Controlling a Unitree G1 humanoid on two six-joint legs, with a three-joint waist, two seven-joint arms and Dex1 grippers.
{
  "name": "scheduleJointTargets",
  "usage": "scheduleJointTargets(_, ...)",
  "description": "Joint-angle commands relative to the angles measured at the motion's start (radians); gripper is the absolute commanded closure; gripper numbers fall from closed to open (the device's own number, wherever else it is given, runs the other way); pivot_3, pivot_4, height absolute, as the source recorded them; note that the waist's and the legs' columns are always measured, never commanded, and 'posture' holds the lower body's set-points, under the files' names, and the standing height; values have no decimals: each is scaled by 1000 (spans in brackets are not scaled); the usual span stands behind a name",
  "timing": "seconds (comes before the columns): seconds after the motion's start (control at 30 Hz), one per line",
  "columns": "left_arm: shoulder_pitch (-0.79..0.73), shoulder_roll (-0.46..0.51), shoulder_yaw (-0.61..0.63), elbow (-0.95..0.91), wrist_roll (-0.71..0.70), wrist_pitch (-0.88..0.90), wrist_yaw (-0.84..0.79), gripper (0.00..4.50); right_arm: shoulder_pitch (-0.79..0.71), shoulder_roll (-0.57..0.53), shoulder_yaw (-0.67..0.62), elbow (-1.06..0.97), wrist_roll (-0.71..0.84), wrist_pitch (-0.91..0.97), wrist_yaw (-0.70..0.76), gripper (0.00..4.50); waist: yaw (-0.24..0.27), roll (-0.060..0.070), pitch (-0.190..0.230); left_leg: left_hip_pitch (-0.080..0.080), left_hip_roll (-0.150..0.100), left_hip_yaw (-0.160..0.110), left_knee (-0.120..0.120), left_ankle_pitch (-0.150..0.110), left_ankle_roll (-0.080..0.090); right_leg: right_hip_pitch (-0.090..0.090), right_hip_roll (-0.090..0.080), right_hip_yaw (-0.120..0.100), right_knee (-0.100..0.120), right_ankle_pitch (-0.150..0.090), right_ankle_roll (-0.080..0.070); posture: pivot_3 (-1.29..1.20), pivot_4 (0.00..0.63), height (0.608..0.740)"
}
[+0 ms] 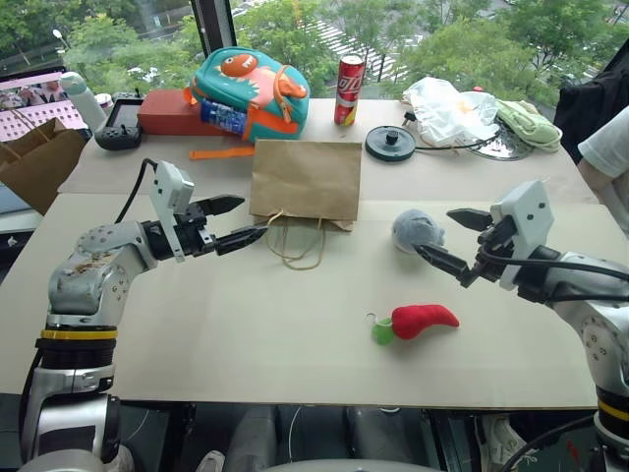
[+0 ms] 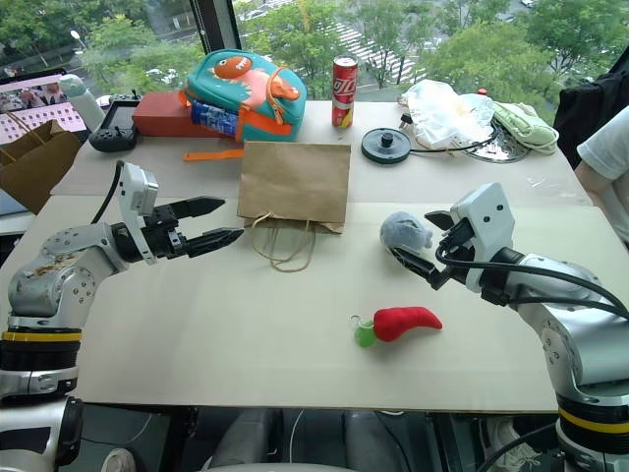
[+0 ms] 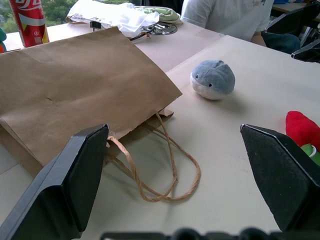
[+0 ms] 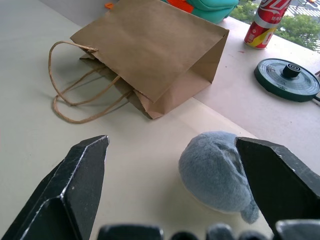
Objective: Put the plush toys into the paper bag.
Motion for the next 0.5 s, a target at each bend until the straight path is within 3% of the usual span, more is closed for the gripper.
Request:
scheduleJointTargets(0.03,-21,12,6,12,13,-53,-36,0,-27,2,4,-8,-4,-40,3,25,0,0,0,0,0,0,0,0,0,0,0,0,0,0,0,0,150,733)
scheduleJointTargets(0.2,-54,56,-49,140,135,-215,-130,0,-29,8,26,-20,3,-43,3,25,-1,0,0,0,0,0,0,0,0,0,0,0,0,0,0,0,150,733)
scheduleJointTargets(0.4,-291,56,-208,578,462,-835,-165,0,12,-5,4,-105,107,-1,61,25,13,0,0,0,0,0,0,0,0,0,0,-1,-1,0,0,0,150,733)
scheduleJointTargets(0.5,-397,24,-256,769,557,-1059,-135,0,32,-17,-10,-141,164,20,81,25,26,0,0,-1,-1,0,0,0,0,0,0,0,-3,0,0,0,150,733)
